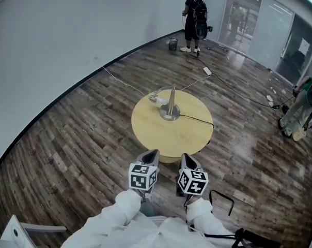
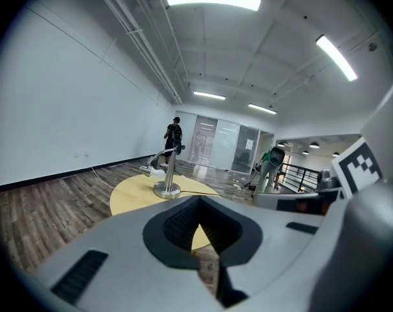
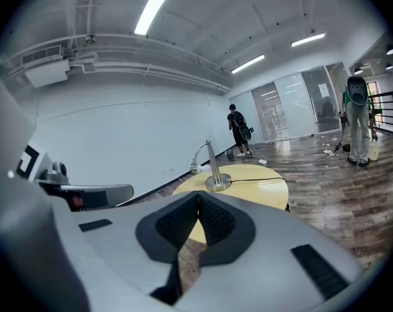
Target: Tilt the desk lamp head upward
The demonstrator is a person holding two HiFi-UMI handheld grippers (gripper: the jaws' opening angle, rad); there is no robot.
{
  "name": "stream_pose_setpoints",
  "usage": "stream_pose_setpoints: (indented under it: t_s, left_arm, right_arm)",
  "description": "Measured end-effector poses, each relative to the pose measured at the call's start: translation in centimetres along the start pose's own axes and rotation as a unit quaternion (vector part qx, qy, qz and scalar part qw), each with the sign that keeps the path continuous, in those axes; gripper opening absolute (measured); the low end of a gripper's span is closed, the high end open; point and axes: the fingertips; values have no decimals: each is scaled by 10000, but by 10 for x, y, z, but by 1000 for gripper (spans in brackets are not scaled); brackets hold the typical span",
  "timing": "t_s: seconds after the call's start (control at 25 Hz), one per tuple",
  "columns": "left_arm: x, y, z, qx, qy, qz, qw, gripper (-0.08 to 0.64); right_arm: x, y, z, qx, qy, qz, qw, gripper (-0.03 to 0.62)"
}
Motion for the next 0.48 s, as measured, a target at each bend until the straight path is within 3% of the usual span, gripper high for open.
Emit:
stream_pose_setpoints:
  t_s: [0.48]
  left_arm:
    - [65,41,-62,-17,-78,-24,10000,3]
  right_arm:
    - [90,36,-8,-45,-52,-61,10000,12]
Point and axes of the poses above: the fingertips, and each gripper's own axes: x forward along the fingers, z to its right, y out of its top, and after that the axes turned 3 degrees about -y, right-handed
